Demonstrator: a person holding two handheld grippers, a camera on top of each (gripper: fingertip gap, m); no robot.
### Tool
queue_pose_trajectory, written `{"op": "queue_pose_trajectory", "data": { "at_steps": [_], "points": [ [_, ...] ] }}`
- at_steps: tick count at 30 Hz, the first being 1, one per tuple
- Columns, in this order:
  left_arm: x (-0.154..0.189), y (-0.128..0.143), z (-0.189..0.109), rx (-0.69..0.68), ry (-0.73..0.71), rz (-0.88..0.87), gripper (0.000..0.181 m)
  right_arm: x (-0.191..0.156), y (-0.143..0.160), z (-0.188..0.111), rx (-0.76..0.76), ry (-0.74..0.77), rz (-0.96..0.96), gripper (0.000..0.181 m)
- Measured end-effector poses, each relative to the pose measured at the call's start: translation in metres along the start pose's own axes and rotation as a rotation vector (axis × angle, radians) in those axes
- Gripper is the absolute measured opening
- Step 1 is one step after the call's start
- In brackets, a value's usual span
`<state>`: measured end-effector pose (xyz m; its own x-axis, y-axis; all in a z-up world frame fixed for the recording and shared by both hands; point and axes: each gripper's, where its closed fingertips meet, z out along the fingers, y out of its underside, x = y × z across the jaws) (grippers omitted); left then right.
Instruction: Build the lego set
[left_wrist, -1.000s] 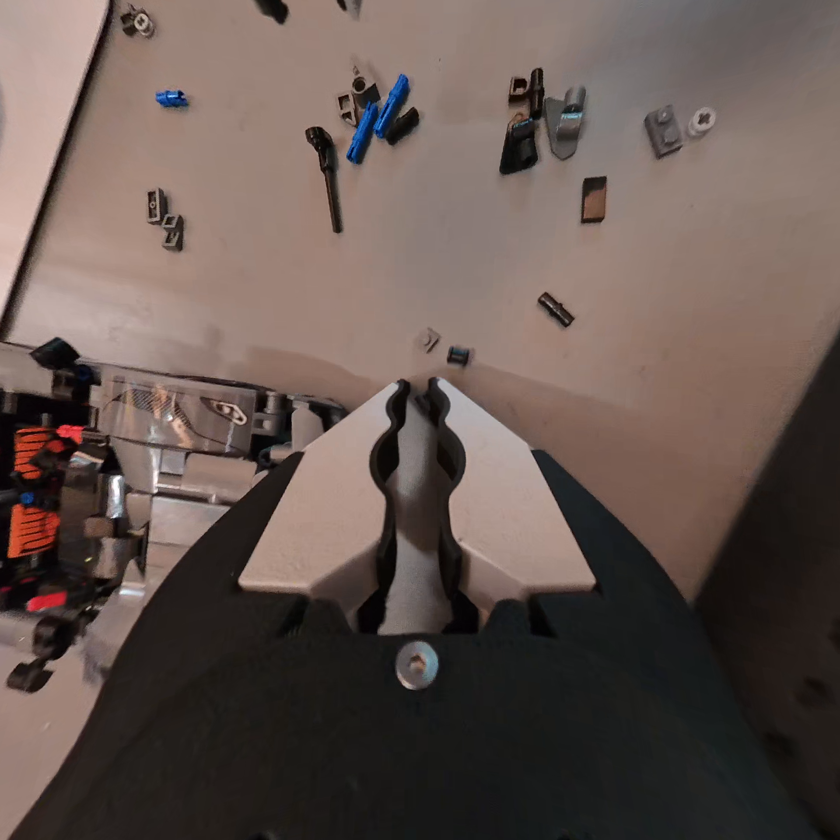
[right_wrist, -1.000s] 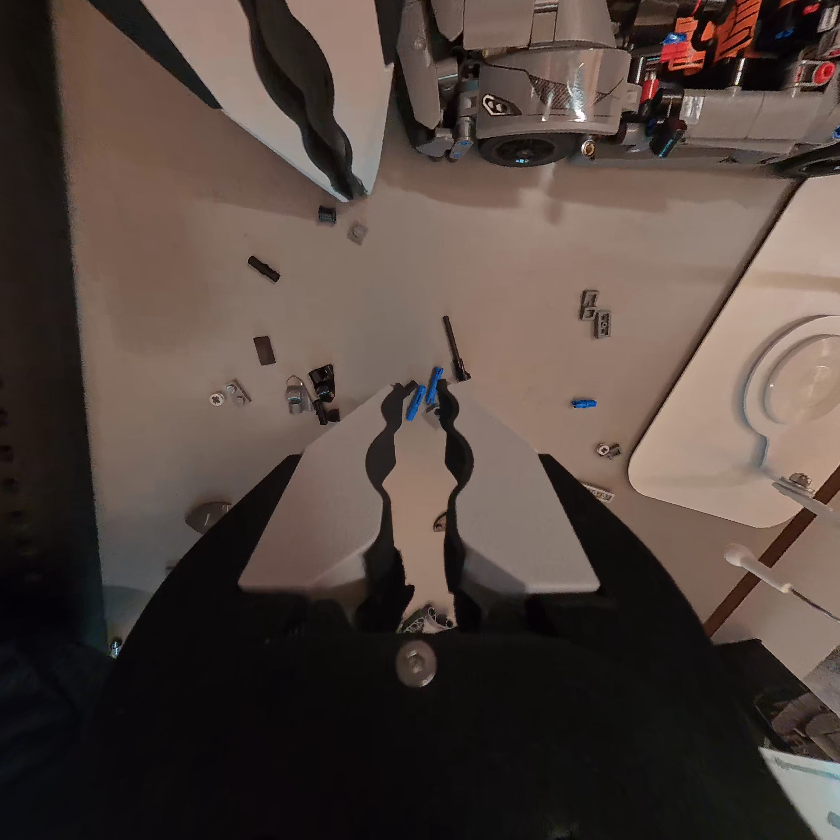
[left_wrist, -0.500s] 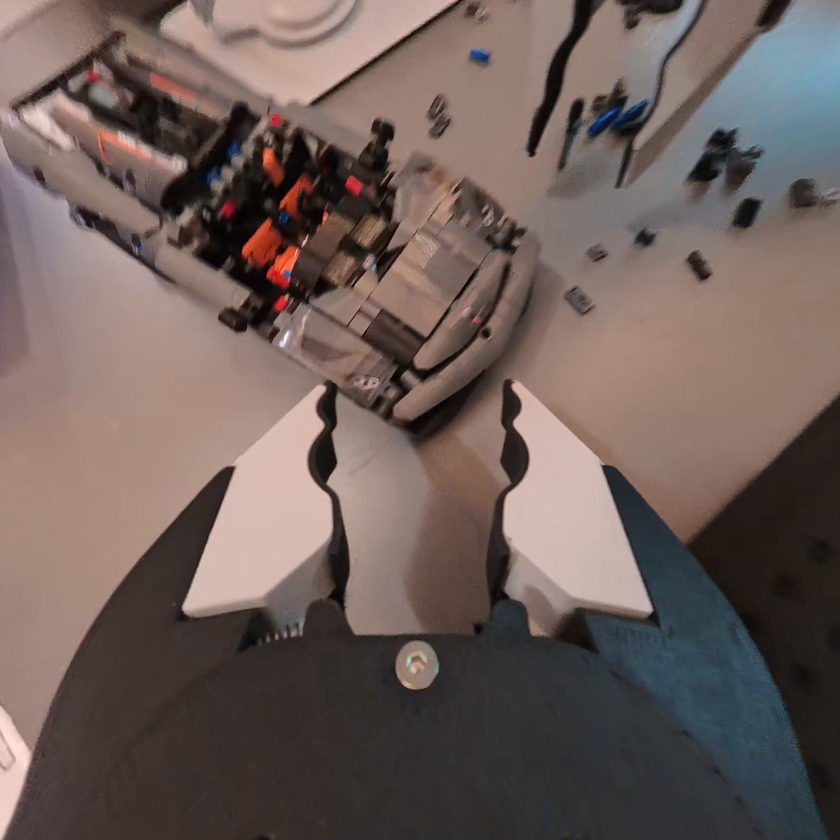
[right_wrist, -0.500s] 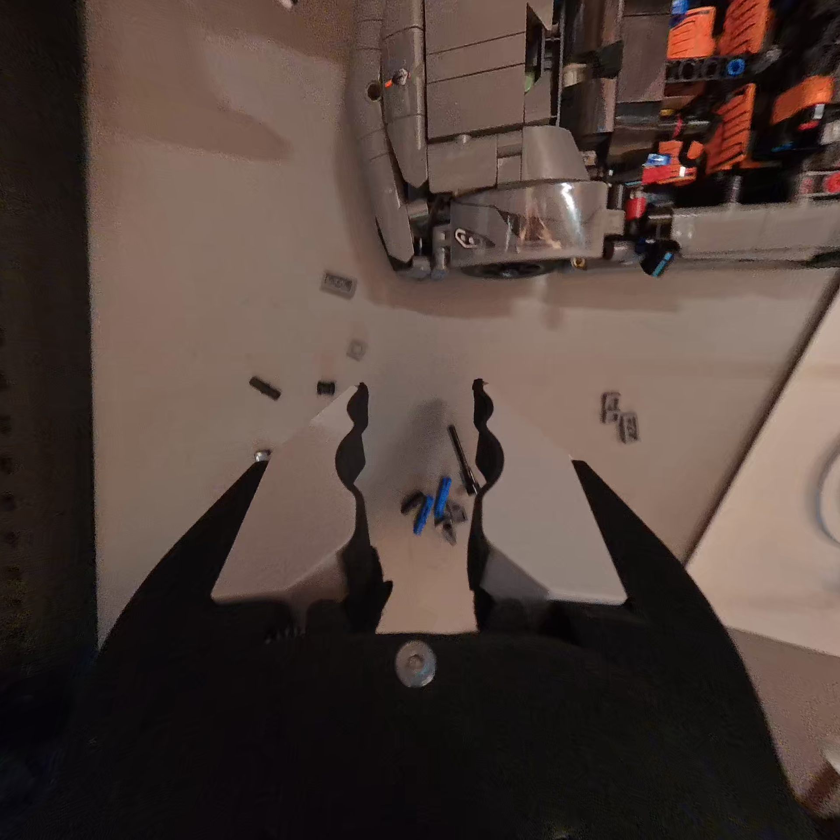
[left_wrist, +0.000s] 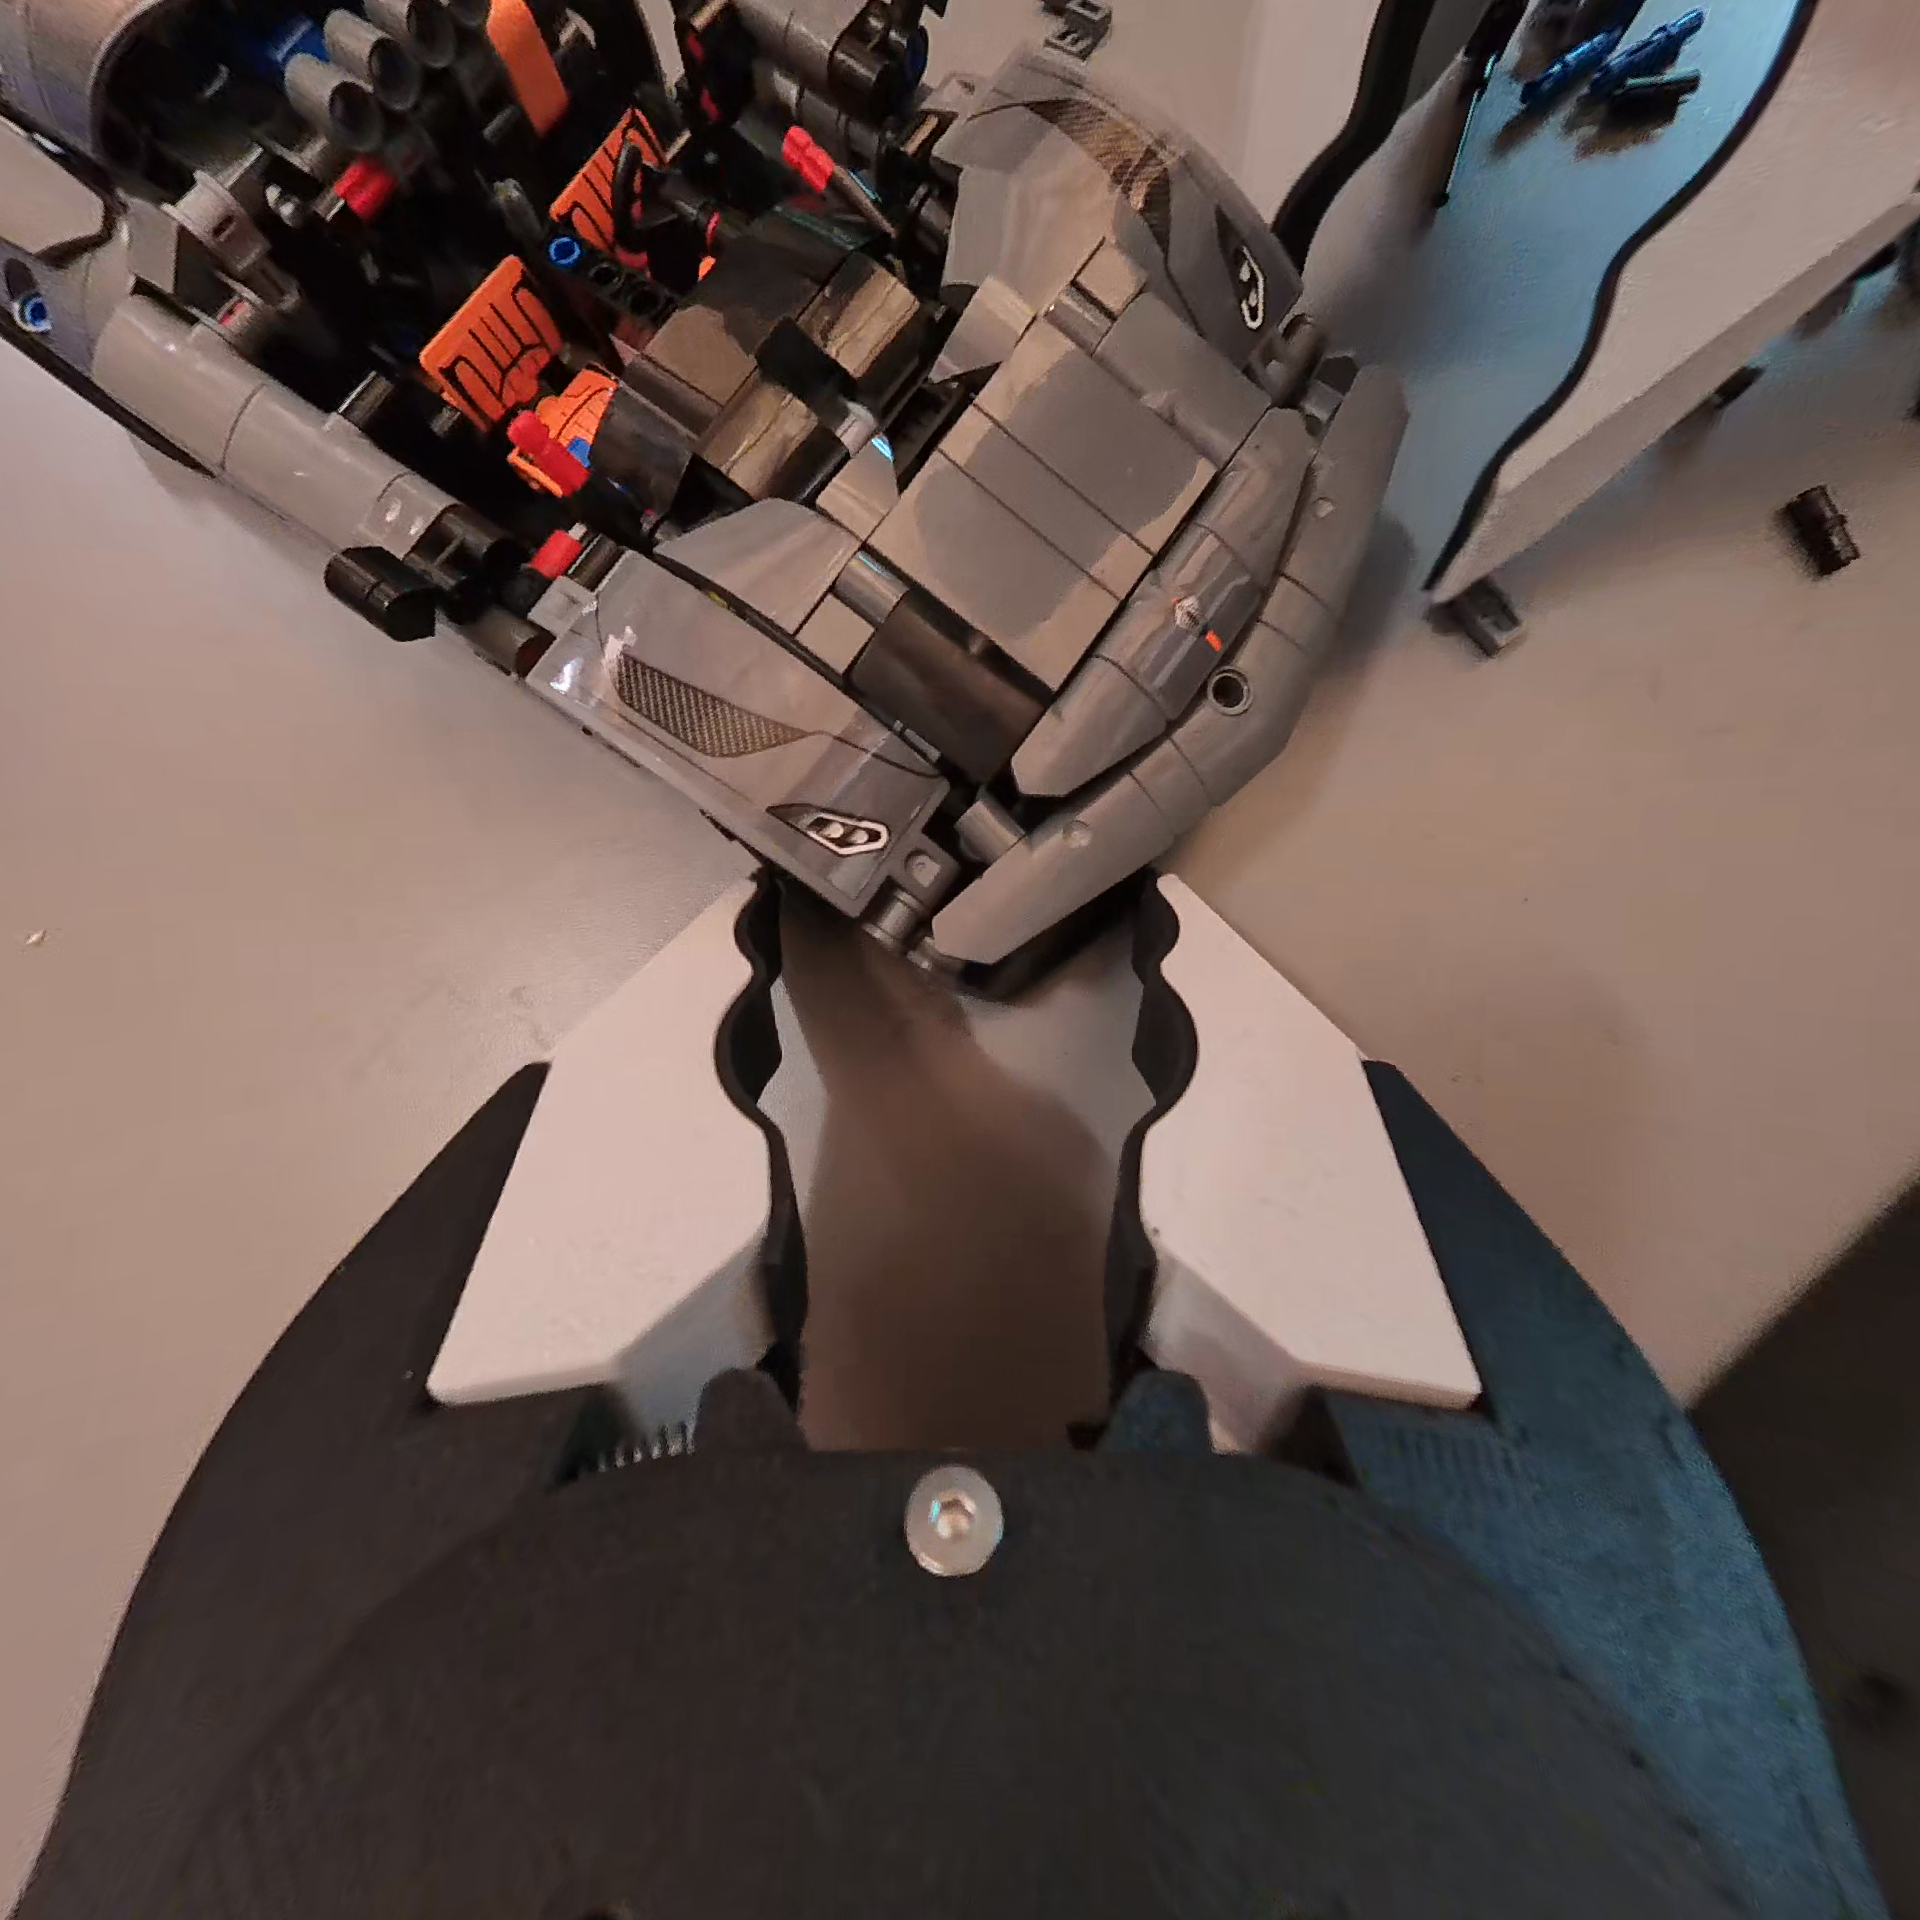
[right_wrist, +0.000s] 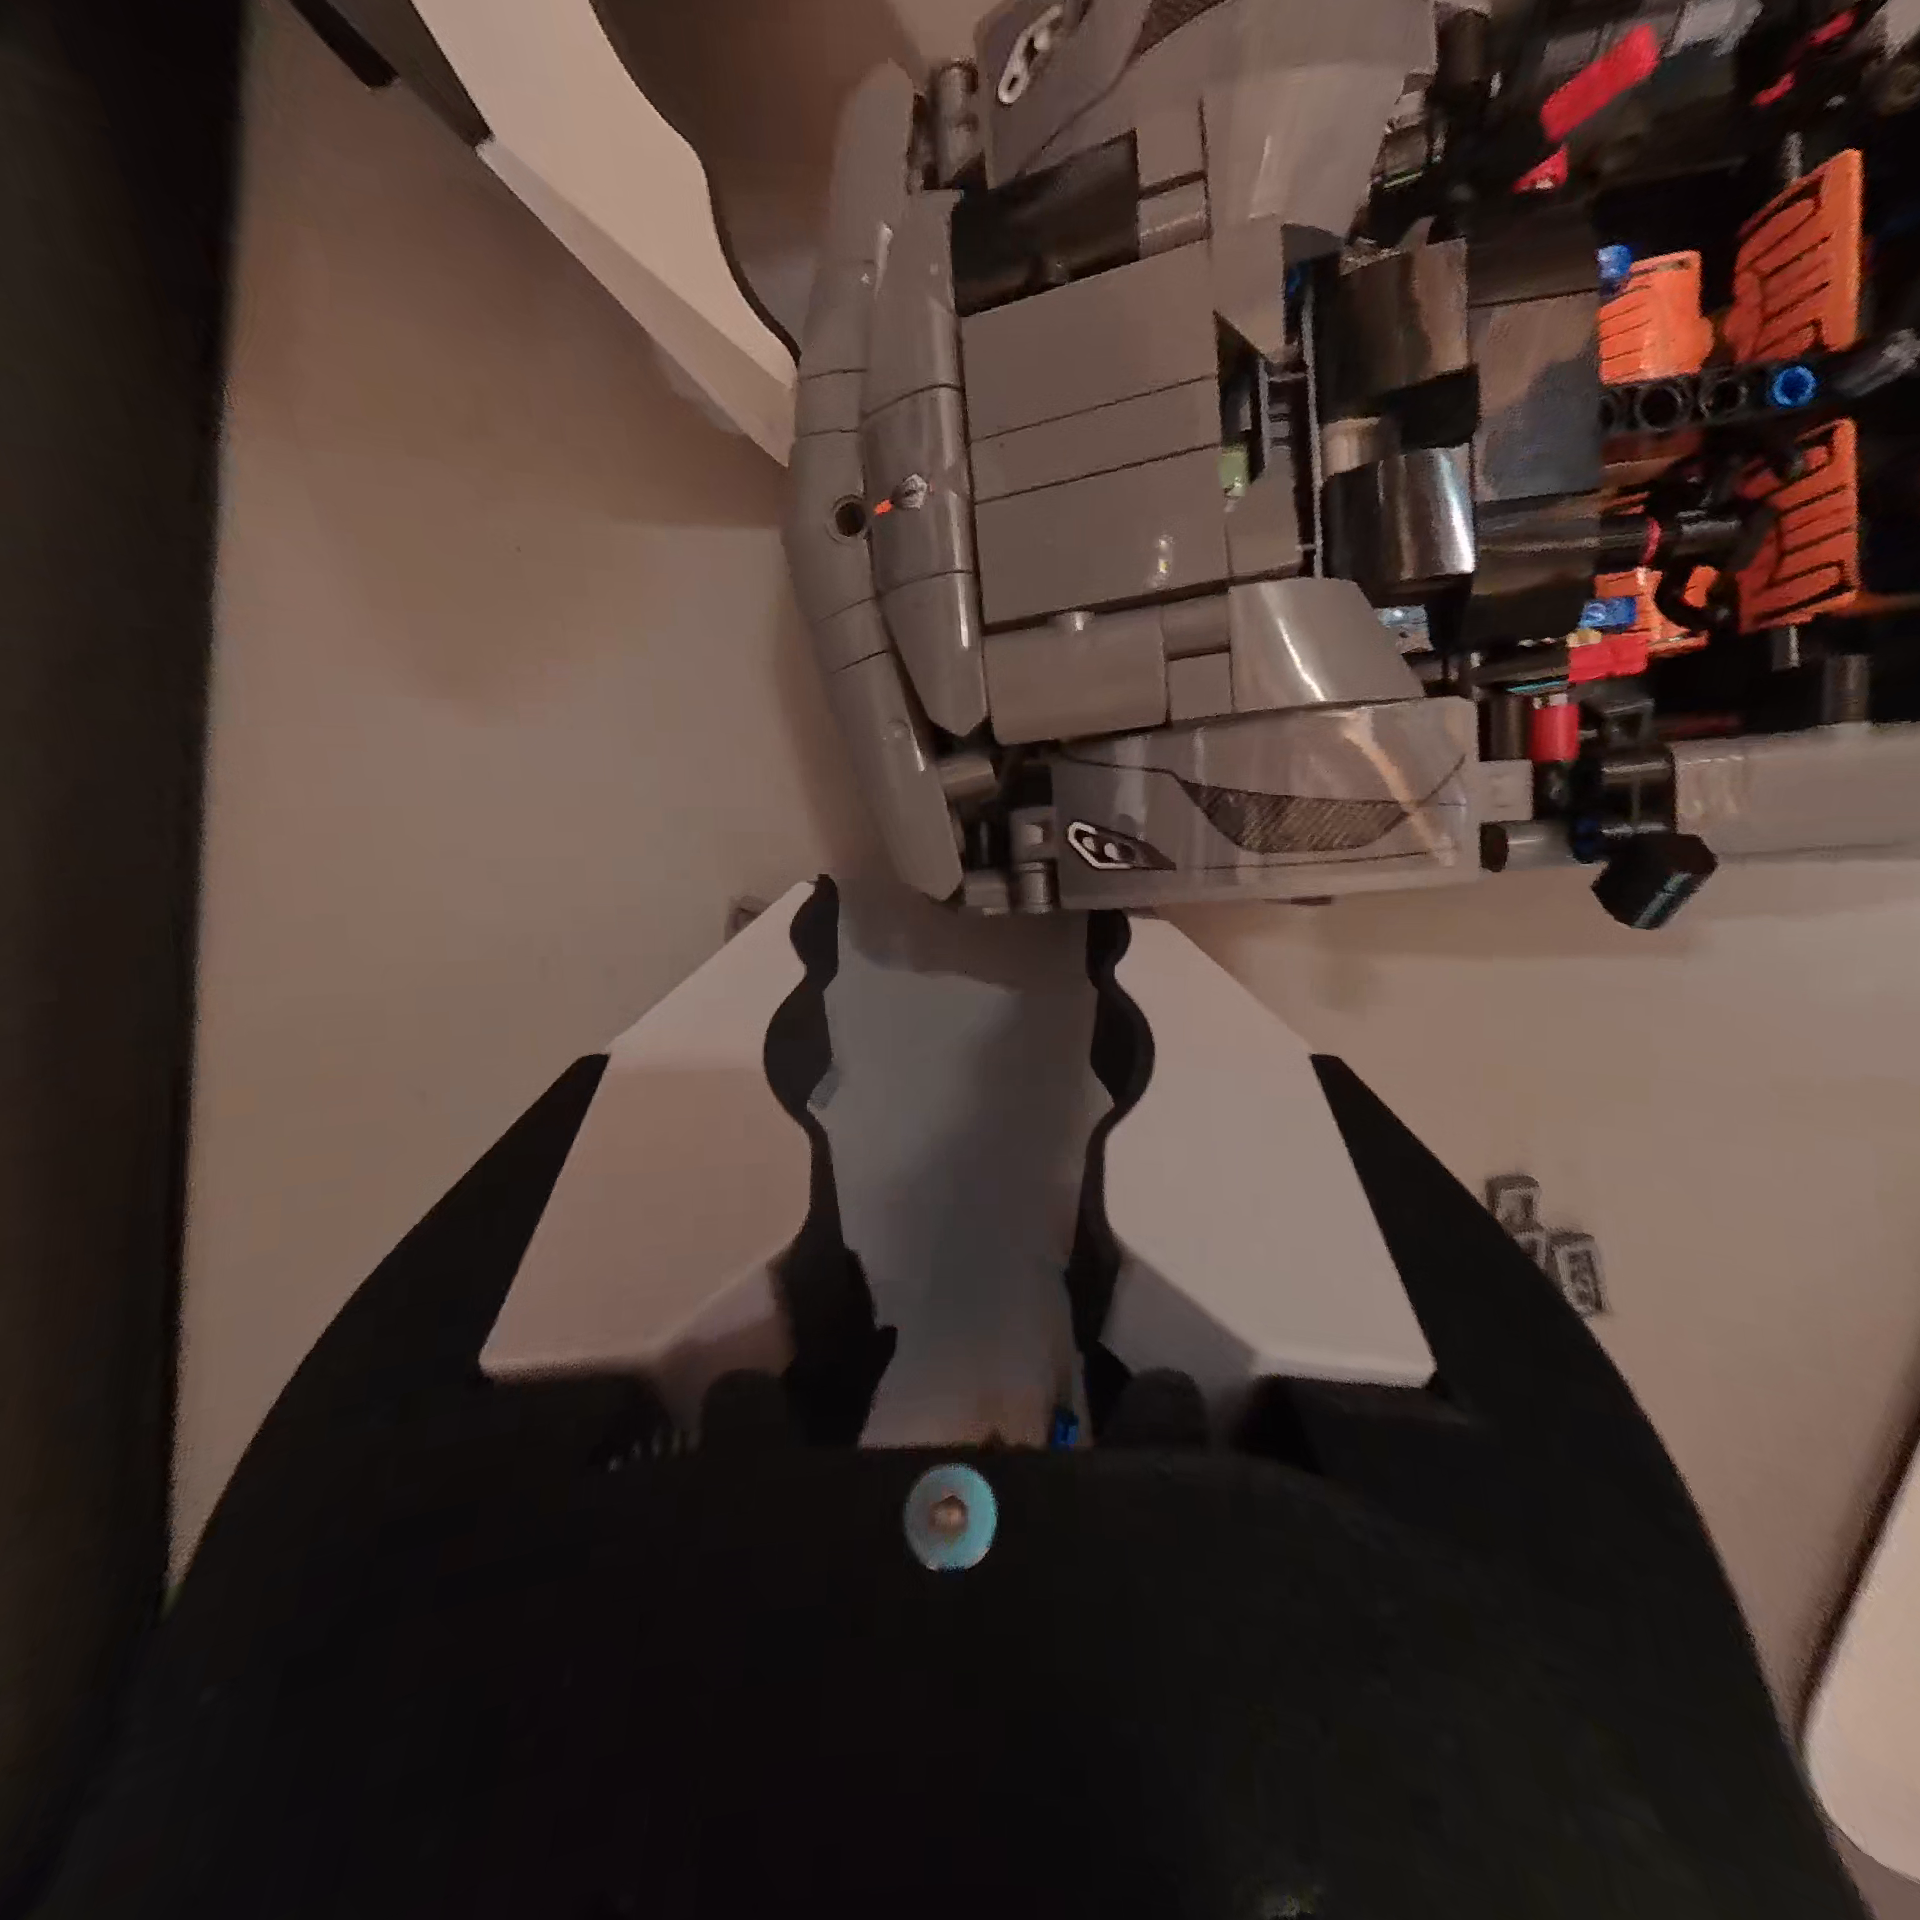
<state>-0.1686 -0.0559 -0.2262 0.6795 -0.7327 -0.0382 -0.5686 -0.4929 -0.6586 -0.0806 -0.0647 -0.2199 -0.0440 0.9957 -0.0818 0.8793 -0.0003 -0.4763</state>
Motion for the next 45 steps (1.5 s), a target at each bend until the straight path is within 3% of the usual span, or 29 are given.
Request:
{"op": "queue_pose_trajectory", "data": {
  "at_steps": [10, 15, 21, 29, 34, 39, 43, 45],
  "points": [
    [-0.013, 0.014, -0.013, -0.059, 0.054, 0.000, 0.067, -0.013, -0.023, 0.010, 0.058, -0.029, 0.006, 0.045],
    [-0.027, 0.026, -0.023, -0.087, 0.066, 0.022, 0.070, -0.024, -0.044, 0.021, 0.084, -0.021, 0.000, 0.047],
    [-0.053, 0.046, -0.040, -0.107, 0.084, -0.038, 0.059, -0.031, -0.080, 0.035, 0.139, 0.004, 0.015, 0.049],
    [-0.084, 0.061, -0.051, -0.068, -0.001, -0.139, 0.055, -0.023, -0.105, 0.057, 0.167, 0.053, 0.022, 0.047],
    [-0.088, 0.053, -0.063, 0.012, -0.068, -0.193, 0.064, -0.018, -0.086, 0.042, 0.109, 0.085, 0.003, 0.052],
    [-0.078, 0.040, -0.074, 0.046, -0.152, -0.182, 0.079, -0.005, -0.079, 0.006, 0.170, 0.085, 0.060, 0.058],
    [-0.058, 0.009, -0.082, 0.189, -0.125, -0.200, 0.092, 0.017, -0.075, -0.032, 0.243, 0.139, 0.114, 0.056],
    [-0.052, 0.001, -0.076, 0.179, -0.159, -0.159, 0.102, 0.025, -0.071, -0.047, 0.274, 0.163, 0.138, 0.055]
  ]
}}
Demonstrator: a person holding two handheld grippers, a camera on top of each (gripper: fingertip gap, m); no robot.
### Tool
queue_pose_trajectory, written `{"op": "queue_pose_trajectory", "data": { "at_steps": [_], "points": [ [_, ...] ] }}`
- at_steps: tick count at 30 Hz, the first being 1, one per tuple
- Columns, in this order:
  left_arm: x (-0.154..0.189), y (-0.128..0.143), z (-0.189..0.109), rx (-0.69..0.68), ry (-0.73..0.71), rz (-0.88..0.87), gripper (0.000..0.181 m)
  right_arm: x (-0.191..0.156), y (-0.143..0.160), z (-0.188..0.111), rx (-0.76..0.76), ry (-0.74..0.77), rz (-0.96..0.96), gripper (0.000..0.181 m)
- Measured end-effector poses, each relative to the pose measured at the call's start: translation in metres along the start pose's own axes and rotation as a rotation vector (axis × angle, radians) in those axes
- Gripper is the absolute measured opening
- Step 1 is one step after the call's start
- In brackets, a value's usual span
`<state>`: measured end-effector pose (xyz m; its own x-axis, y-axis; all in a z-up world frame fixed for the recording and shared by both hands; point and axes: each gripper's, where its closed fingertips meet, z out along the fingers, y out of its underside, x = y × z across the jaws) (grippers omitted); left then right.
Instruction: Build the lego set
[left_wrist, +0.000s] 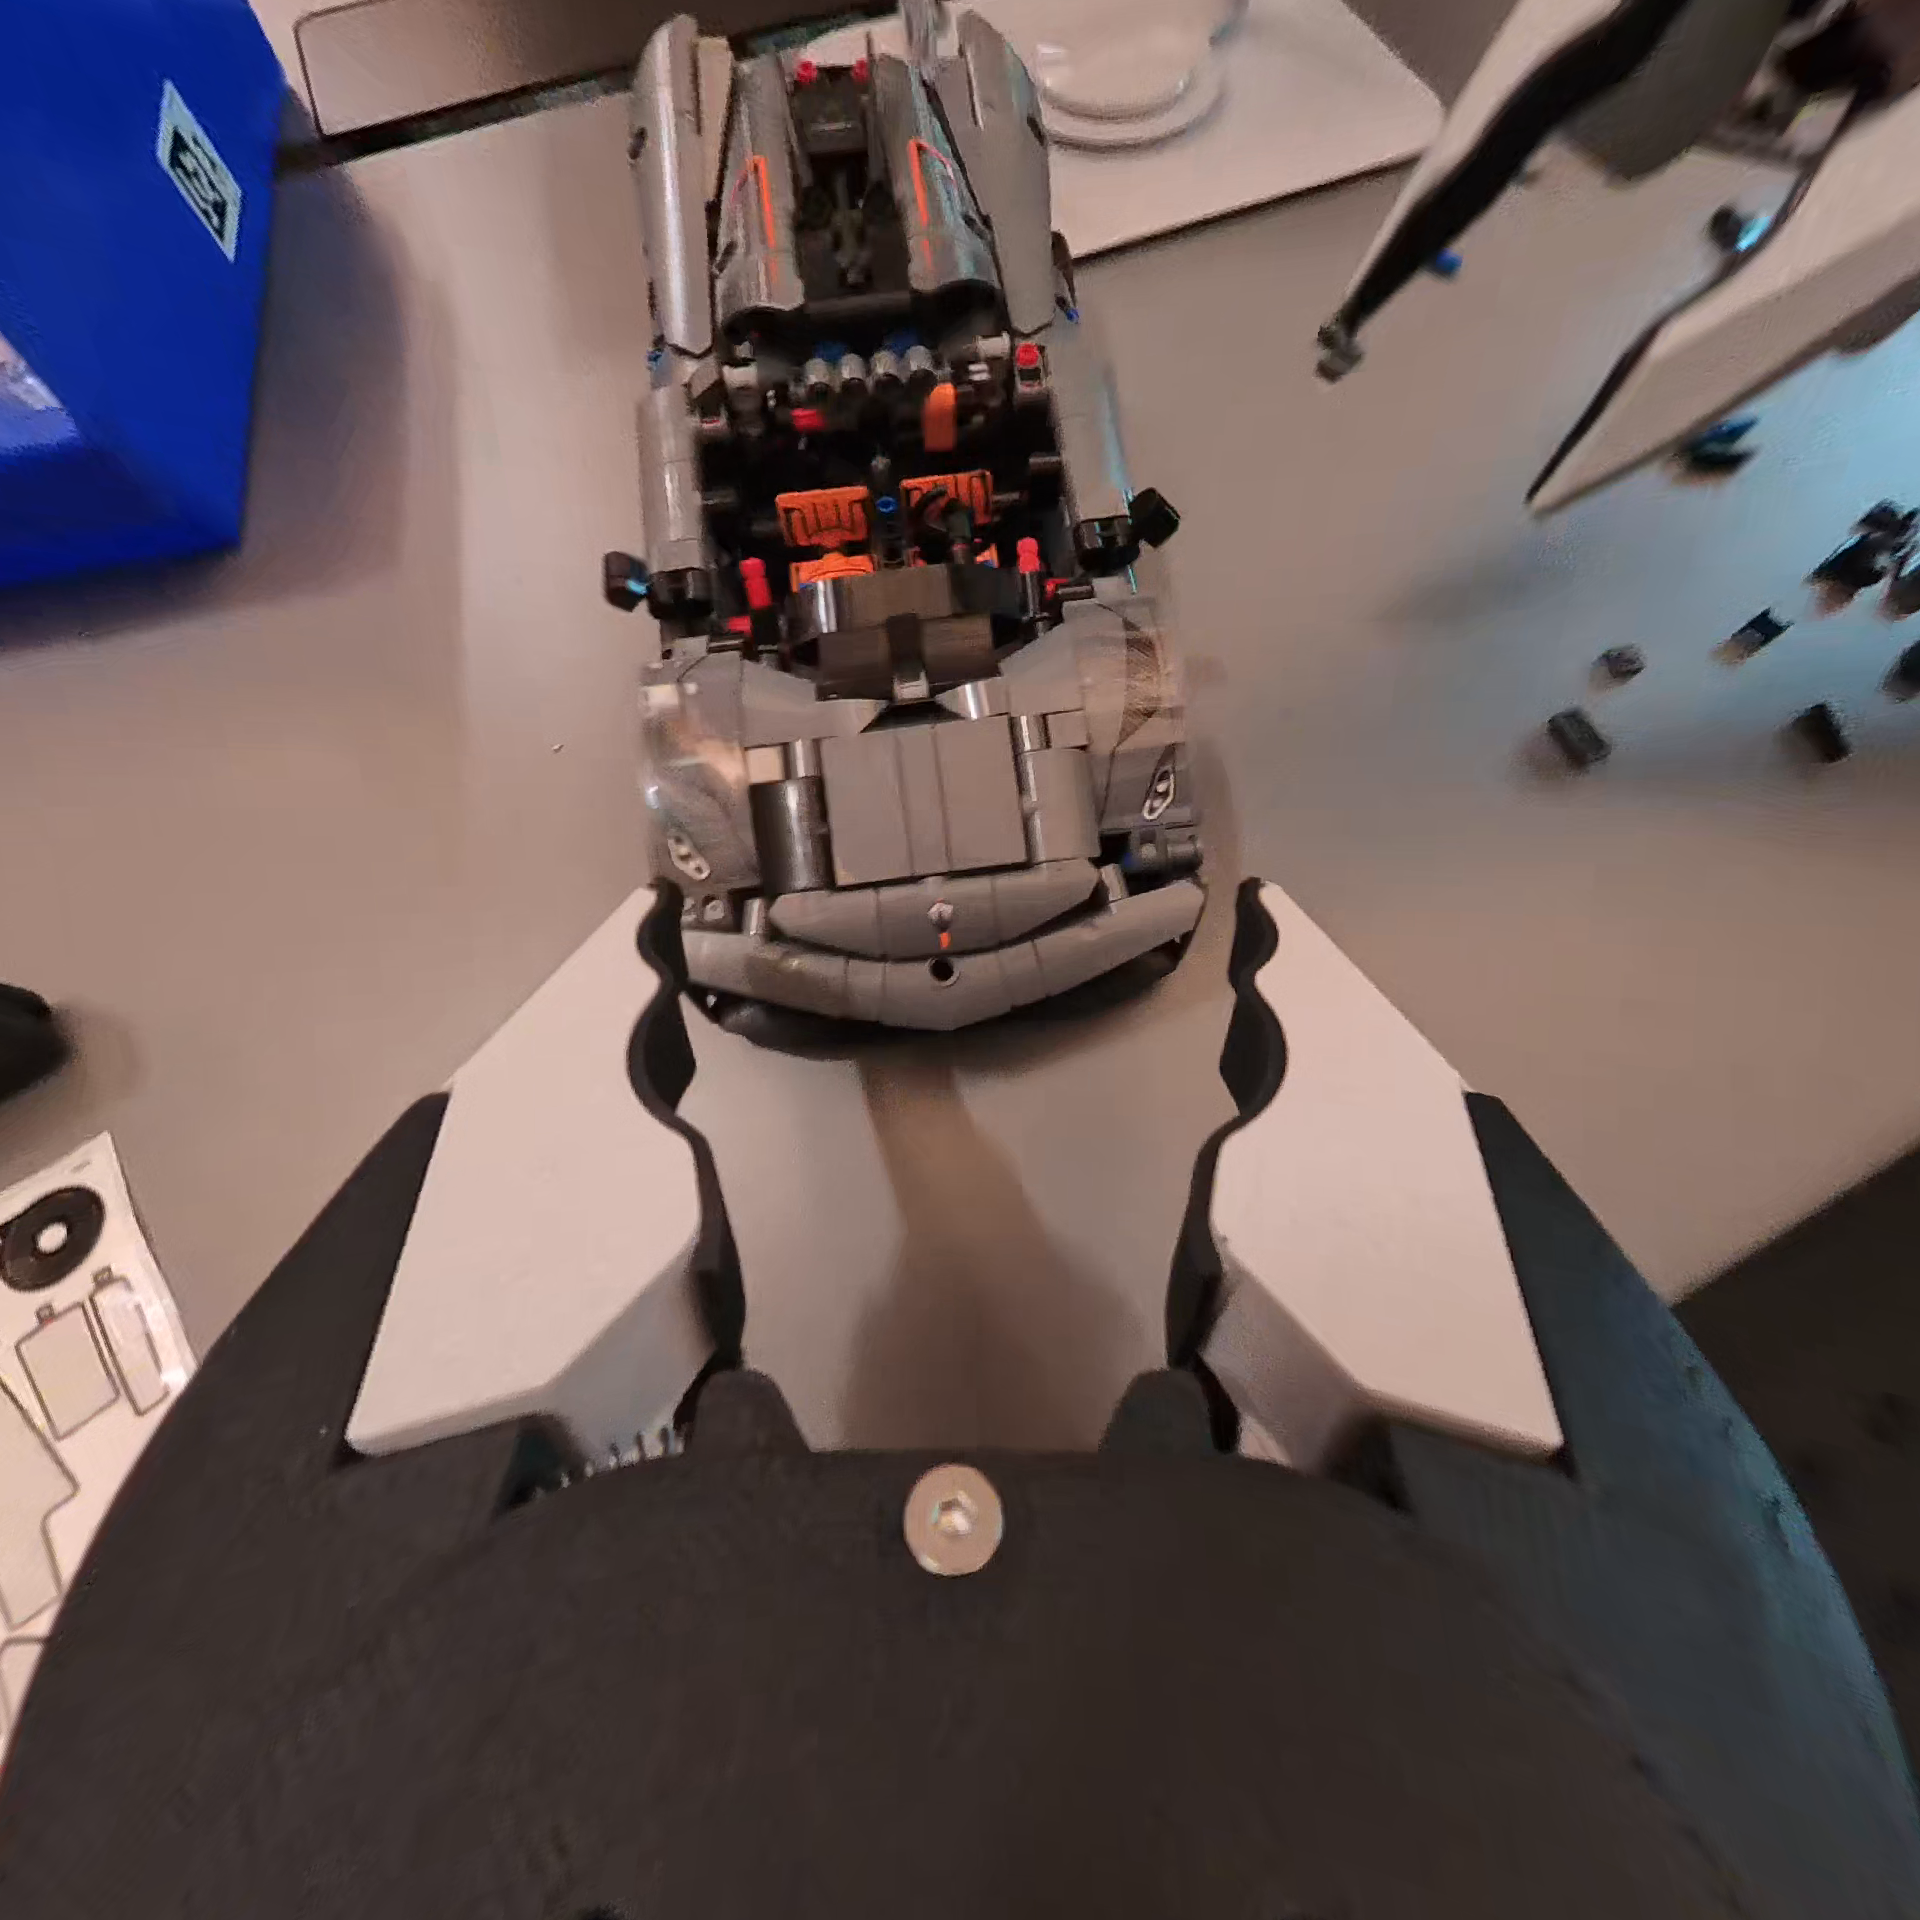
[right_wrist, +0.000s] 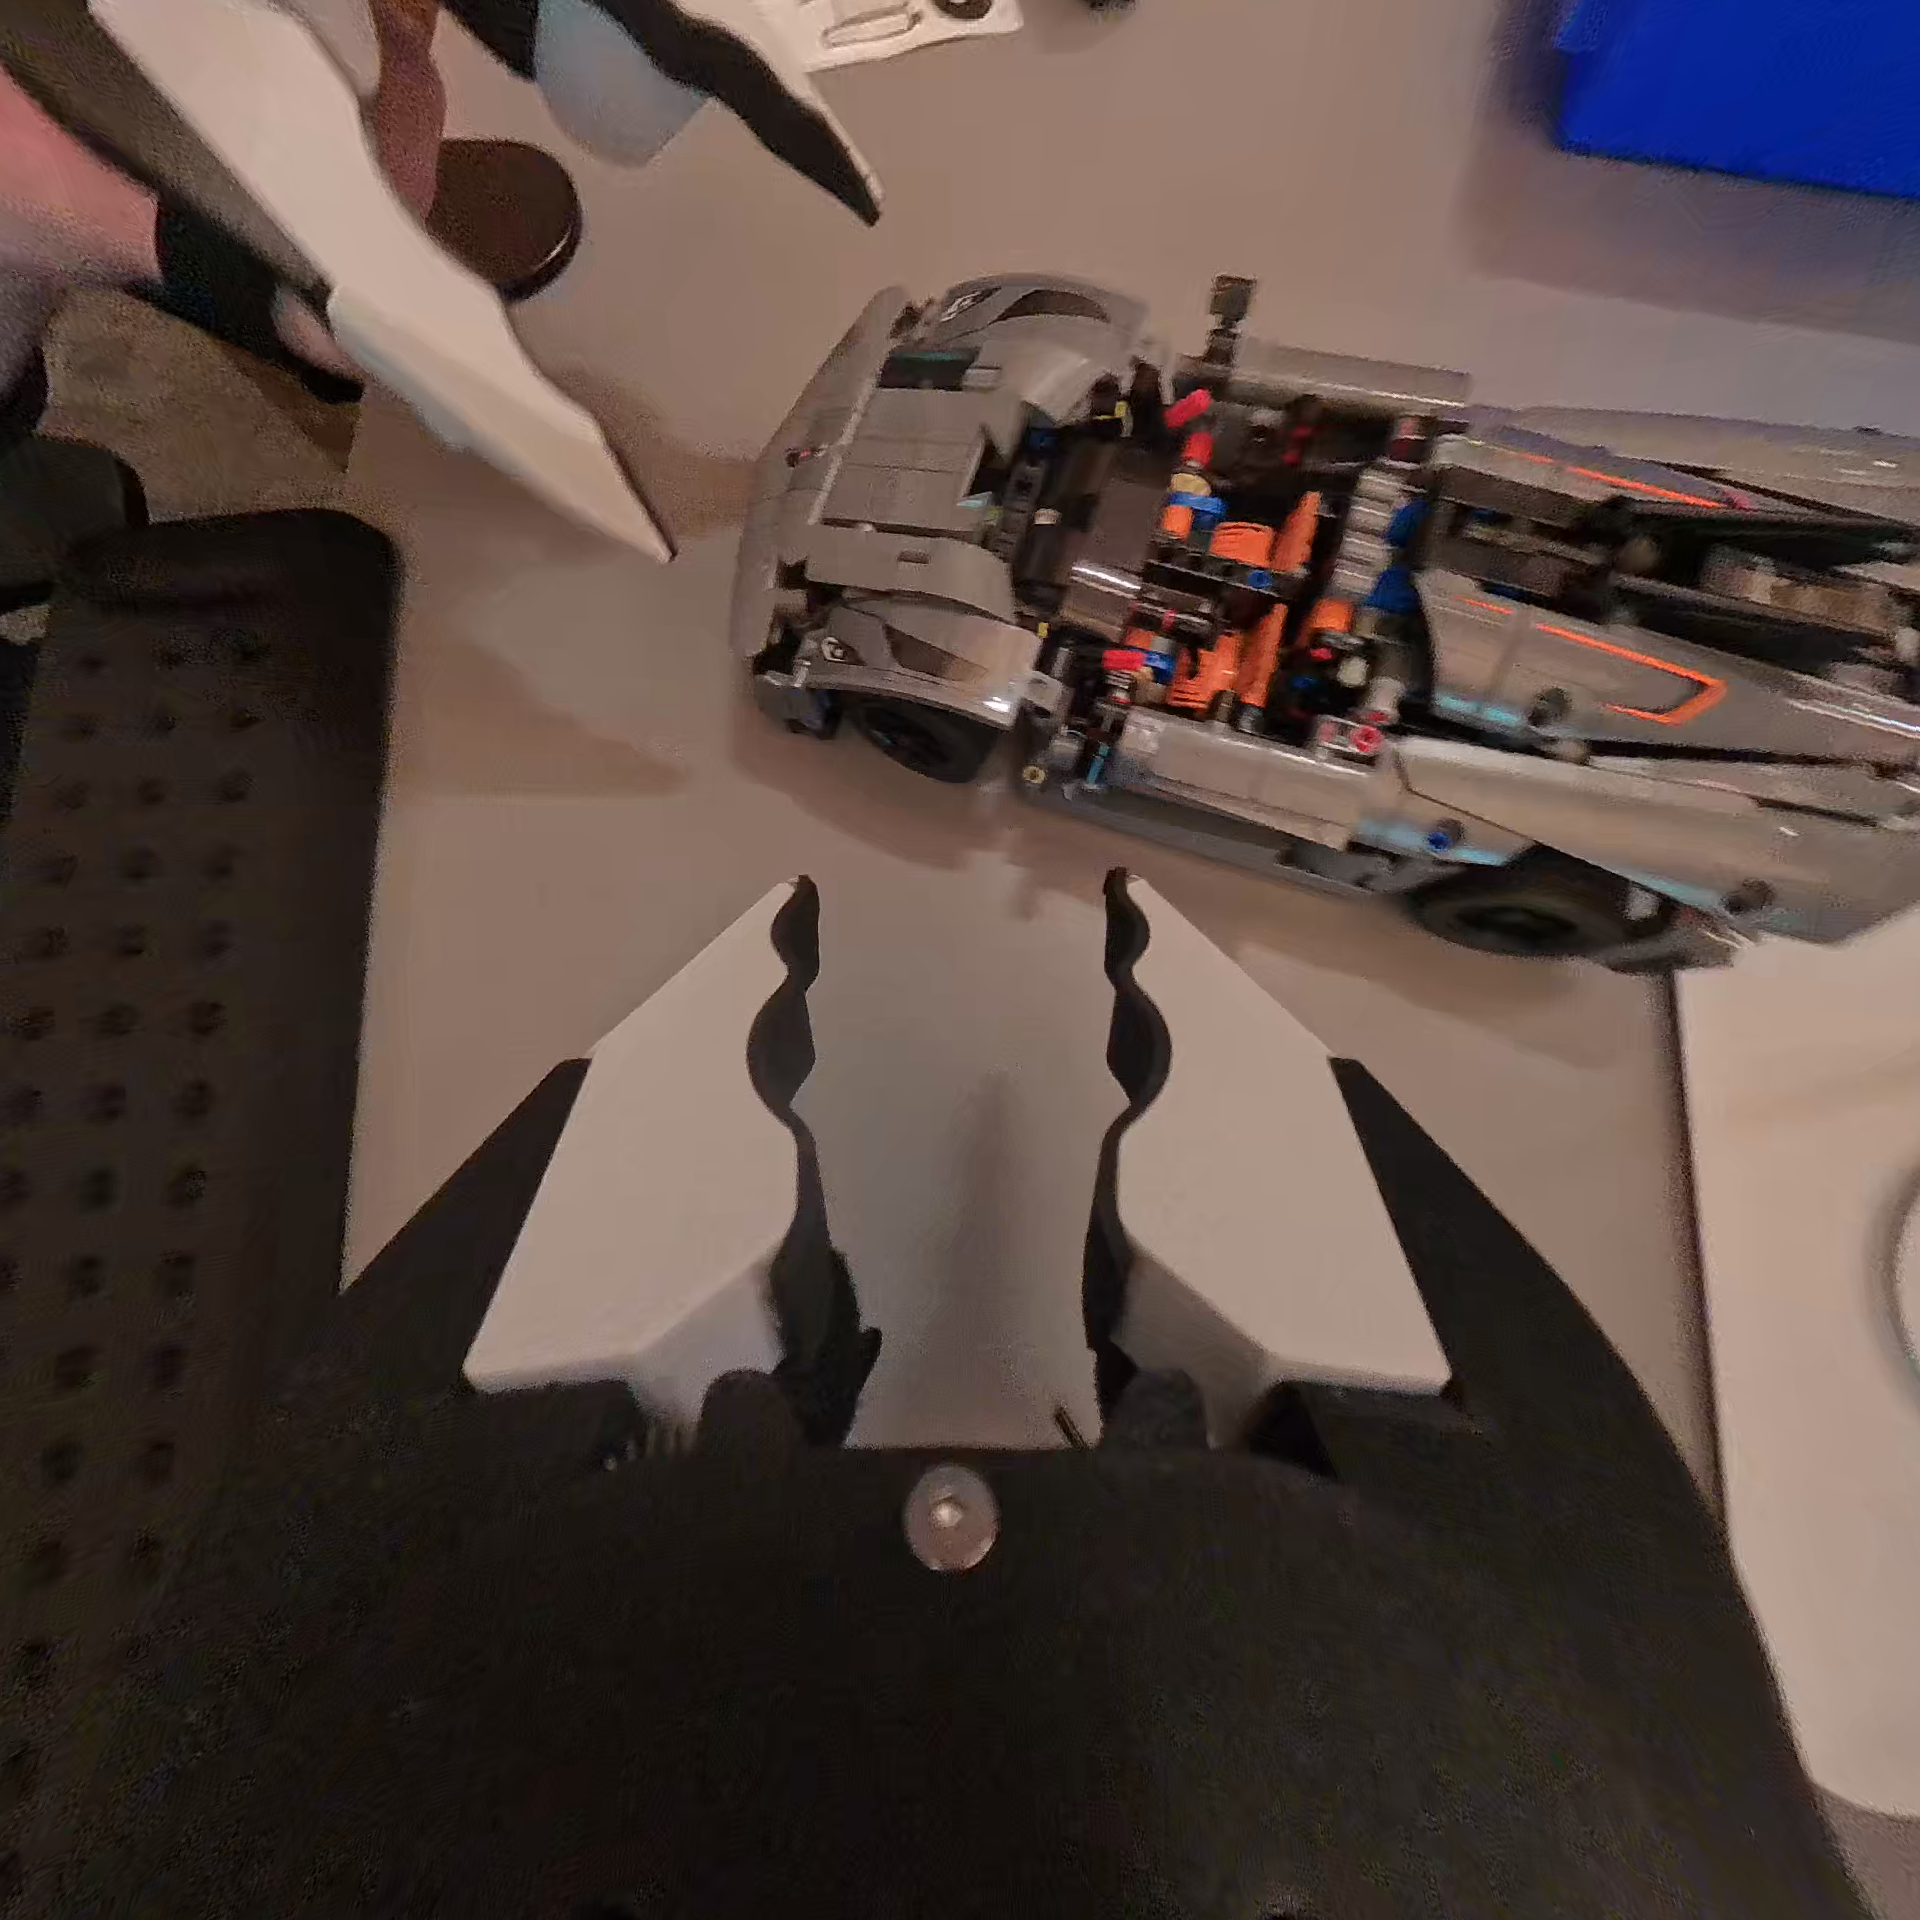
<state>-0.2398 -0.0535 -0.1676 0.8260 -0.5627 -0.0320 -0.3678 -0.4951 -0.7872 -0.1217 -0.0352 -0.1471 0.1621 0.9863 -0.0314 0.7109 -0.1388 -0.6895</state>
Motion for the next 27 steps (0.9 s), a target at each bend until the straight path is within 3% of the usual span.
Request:
{"op": "queue_pose_trajectory", "data": {
  "at_steps": [3, 11, 15, 22, 27],
  "points": [
    [0.009, 0.001, 0.018, -0.070, -0.037, 0.071, 0.117, 0.011, 0.006, -0.012, 0.025, 0.052, 0.018, 0.055],
    [0.010, -0.003, 0.048, -0.094, -0.102, 0.101, 0.121, 0.013, 0.027, -0.022, 0.071, 0.147, 0.038, 0.052],
    [0.001, -0.002, 0.050, -0.100, -0.157, 0.124, 0.112, 0.012, 0.046, -0.018, 0.053, 0.207, 0.022, 0.052],
    [-0.011, 0.002, 0.052, -0.107, -0.141, 0.032, 0.127, -0.015, 0.067, -0.007, 0.020, 0.252, -0.093, 0.052],
    [-0.015, 0.002, 0.050, -0.122, -0.159, 0.048, 0.124, -0.028, 0.070, -0.012, 0.013, 0.307, -0.196, 0.052]
  ]
}}
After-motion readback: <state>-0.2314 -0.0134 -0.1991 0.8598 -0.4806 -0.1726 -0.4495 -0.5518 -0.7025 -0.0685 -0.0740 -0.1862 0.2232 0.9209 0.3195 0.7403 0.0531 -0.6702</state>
